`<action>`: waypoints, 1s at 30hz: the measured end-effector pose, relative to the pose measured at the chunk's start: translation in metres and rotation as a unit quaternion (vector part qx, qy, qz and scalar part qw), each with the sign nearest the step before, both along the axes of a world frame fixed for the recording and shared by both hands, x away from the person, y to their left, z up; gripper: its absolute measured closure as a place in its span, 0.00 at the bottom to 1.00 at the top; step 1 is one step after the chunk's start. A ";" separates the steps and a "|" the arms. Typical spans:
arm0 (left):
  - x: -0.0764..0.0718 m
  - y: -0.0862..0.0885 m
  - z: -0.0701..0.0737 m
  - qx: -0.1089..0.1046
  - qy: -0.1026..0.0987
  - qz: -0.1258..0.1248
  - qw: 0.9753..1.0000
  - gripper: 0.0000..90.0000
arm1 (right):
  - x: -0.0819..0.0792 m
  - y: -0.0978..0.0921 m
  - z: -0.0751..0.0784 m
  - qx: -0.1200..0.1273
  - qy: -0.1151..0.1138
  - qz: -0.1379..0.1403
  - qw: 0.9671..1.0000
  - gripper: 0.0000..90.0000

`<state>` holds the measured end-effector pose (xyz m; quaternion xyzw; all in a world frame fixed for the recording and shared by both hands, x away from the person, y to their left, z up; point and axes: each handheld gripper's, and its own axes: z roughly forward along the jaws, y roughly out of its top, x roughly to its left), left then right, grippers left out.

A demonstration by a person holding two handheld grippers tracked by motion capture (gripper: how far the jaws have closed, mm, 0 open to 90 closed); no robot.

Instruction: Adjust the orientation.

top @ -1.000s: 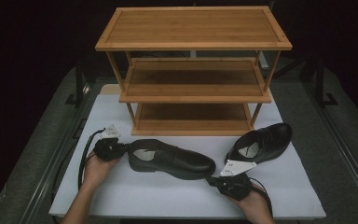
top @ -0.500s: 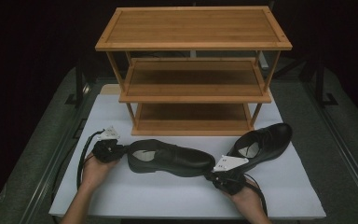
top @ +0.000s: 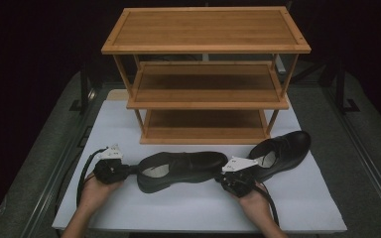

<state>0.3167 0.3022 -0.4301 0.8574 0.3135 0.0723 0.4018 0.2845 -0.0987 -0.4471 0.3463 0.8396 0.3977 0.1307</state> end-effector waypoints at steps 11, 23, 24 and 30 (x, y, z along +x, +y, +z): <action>-0.020 -0.004 0.002 -0.004 0.006 -0.024 1.000 1.00 | 0.013 0.004 -0.004 0.010 0.004 -0.031 0.999 1.00; -0.042 -0.016 0.000 -0.015 0.021 -0.061 0.998 1.00 | 0.017 0.019 -0.005 0.007 -0.006 -0.034 0.999 1.00; -0.043 -0.017 0.000 -0.017 0.023 -0.065 0.997 1.00 | 0.018 0.019 -0.005 0.009 -0.006 -0.035 0.999 1.00; -0.048 -0.028 0.001 -0.021 0.027 -0.091 0.995 1.00 | 0.021 0.021 -0.006 0.014 -0.004 -0.035 0.999 1.00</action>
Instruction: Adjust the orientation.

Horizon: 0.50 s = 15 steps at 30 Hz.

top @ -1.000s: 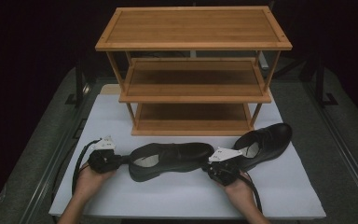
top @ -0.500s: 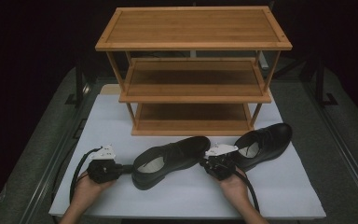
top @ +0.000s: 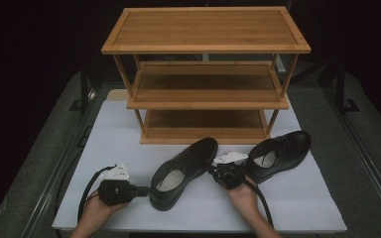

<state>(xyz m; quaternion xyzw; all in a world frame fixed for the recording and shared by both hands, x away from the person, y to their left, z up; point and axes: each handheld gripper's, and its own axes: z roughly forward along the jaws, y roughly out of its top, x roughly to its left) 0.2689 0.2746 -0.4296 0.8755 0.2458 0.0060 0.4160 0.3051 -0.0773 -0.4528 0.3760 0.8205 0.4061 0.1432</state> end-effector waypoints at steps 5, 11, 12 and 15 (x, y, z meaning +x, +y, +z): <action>-0.003 -0.008 0.000 -0.006 0.003 -0.022 1.000 1.00 | -0.001 0.002 0.000 0.006 0.000 0.004 1.000 1.00; -0.007 -0.020 -0.002 -0.008 0.008 -0.045 0.999 1.00 | 0.000 0.004 -0.001 0.011 -0.001 0.007 1.000 1.00; -0.007 -0.022 -0.002 -0.009 0.009 -0.048 0.999 1.00 | -0.001 0.005 -0.001 0.011 0.000 0.009 1.000 1.00; -0.009 -0.027 -0.002 -0.009 0.009 -0.062 0.998 1.00 | -0.001 0.007 -0.001 0.013 -0.001 0.015 1.000 1.00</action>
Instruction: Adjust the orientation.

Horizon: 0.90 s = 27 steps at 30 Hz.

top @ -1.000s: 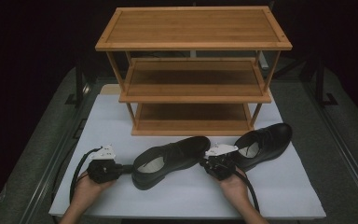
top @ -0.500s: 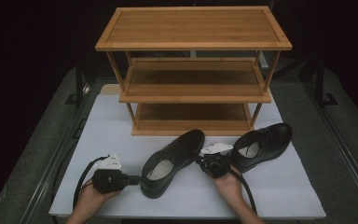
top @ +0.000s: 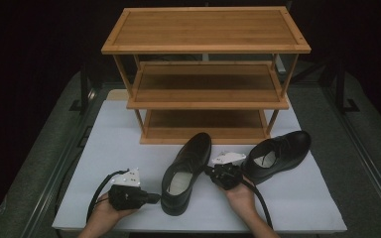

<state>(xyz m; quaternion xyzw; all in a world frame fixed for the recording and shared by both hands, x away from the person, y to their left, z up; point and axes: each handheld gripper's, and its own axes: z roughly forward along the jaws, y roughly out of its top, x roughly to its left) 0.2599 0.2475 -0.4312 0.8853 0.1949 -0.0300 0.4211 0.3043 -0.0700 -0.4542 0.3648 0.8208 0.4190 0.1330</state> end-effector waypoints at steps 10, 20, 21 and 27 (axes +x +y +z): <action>-0.006 -0.016 0.000 -0.011 0.006 -0.032 0.999 1.00 | -0.001 0.014 0.000 0.004 0.001 0.017 1.000 1.00; -0.008 -0.023 0.003 -0.015 0.003 -0.051 0.999 1.00 | -0.004 0.018 0.000 0.000 -0.001 0.023 1.000 1.00; -0.007 -0.021 0.004 -0.017 0.002 -0.048 0.999 1.00 | -0.005 0.016 0.001 -0.002 0.000 0.022 1.000 1.00; 0.003 -0.001 0.010 -0.020 -0.012 0.003 1.000 0.94 | -0.013 -0.004 0.008 0.002 -0.003 0.023 1.000 0.98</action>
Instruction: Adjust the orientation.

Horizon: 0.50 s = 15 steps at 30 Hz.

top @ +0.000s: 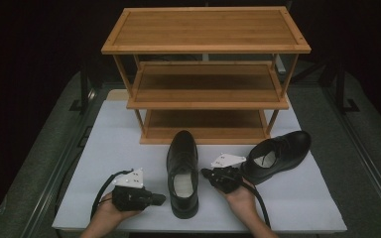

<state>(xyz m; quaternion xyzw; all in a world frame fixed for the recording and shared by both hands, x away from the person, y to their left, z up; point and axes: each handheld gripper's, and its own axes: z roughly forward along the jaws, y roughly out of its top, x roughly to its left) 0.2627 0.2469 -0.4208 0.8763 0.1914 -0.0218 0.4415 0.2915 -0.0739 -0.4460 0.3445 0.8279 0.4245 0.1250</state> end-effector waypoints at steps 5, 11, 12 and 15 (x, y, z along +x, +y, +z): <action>0.015 0.009 0.001 0.009 -0.010 0.041 0.999 0.87 | -0.014 -0.018 0.004 -0.004 0.002 0.007 1.000 0.93; 0.031 0.006 -0.003 0.030 -0.013 0.057 0.998 0.99 | -0.033 -0.045 0.007 -0.005 0.003 0.017 1.000 0.86; 0.037 0.004 -0.005 0.036 -0.015 0.066 0.997 1.00 | -0.037 -0.050 0.007 -0.005 0.004 0.018 1.000 0.85; 0.044 0.002 -0.005 0.042 -0.019 0.071 0.996 1.00 | -0.043 -0.060 0.006 -0.003 0.008 0.024 1.000 0.82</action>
